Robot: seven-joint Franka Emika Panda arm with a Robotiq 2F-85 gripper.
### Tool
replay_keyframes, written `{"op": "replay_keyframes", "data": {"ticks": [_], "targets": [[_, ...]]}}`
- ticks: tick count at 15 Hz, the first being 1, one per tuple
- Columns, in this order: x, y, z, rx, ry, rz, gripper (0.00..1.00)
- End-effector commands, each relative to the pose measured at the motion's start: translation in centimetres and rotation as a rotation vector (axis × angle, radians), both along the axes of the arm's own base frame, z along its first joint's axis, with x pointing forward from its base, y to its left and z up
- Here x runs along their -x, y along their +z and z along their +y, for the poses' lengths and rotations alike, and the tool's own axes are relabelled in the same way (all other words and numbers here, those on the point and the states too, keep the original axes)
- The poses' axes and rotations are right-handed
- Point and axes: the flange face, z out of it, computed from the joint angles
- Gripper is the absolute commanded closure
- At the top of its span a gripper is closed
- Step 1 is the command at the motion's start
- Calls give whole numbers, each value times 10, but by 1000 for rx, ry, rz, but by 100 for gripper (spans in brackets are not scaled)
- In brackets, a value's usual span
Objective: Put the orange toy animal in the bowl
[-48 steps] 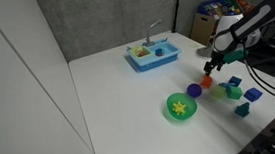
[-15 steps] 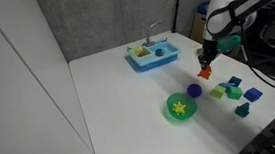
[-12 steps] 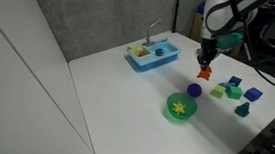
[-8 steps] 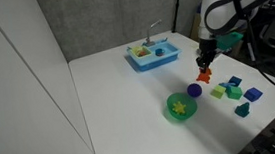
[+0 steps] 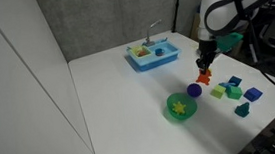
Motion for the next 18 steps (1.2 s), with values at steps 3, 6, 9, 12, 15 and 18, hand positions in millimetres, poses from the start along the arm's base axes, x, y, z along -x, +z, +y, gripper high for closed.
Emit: {"op": "replay_keyframes", "data": {"ticks": [3, 6, 9, 12, 15, 18], "targets": [[-1, -7, 62, 12, 136, -26, 95], [2, -18, 95, 13, 204, -18, 95], [8, -32, 111, 20, 249, -1, 95], [11, -51, 115, 27, 288, -7, 95], [9, -68, 117, 21, 320, -33, 95], [9, -81, 119, 14, 346, -48, 95]]}}
